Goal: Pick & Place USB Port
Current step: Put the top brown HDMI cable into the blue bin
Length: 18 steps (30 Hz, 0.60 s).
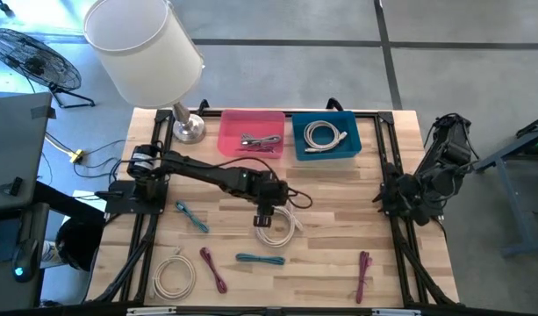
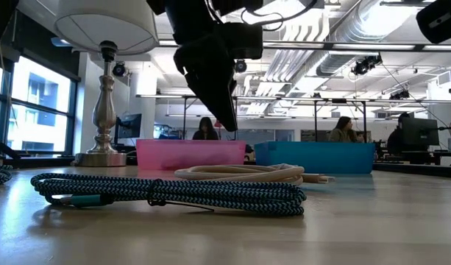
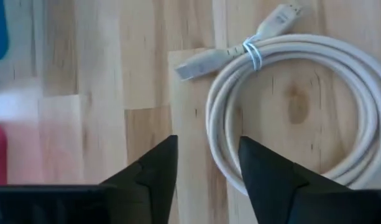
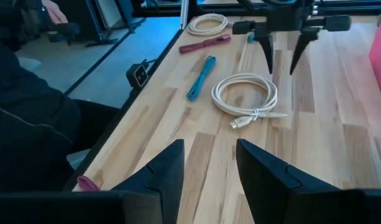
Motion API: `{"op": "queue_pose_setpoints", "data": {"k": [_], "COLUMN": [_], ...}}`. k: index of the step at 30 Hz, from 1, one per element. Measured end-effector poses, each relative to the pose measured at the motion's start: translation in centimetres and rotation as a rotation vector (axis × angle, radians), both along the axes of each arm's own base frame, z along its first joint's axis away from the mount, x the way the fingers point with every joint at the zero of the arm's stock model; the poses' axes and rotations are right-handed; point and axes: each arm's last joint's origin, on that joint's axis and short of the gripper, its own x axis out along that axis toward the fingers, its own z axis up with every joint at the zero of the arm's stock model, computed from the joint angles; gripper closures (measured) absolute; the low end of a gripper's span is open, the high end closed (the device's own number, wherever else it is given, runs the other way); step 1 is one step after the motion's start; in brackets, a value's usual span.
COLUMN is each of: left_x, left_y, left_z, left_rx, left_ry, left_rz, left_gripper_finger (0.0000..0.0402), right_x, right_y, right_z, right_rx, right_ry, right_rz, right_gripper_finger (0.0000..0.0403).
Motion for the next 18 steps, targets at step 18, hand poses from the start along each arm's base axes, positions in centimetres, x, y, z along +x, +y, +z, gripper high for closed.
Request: {"op": "queue_pose_setpoints", "data": {"k": [18], "left_x": [1.1], "left_y": [-0.1], "left_z": [-4.8], "left_rx": [-0.118], "left_ry": [0.137], "left_rz": [-0.025], "left_gripper_finger": [0.0220], "right_x": [0.1], "right_y": [0.2], "right_z": [-0.2], "right_rx": [-0.020], "right_ry": [0.008], "right_rz": [0.019], "right_gripper_finger": [0.0265]}}
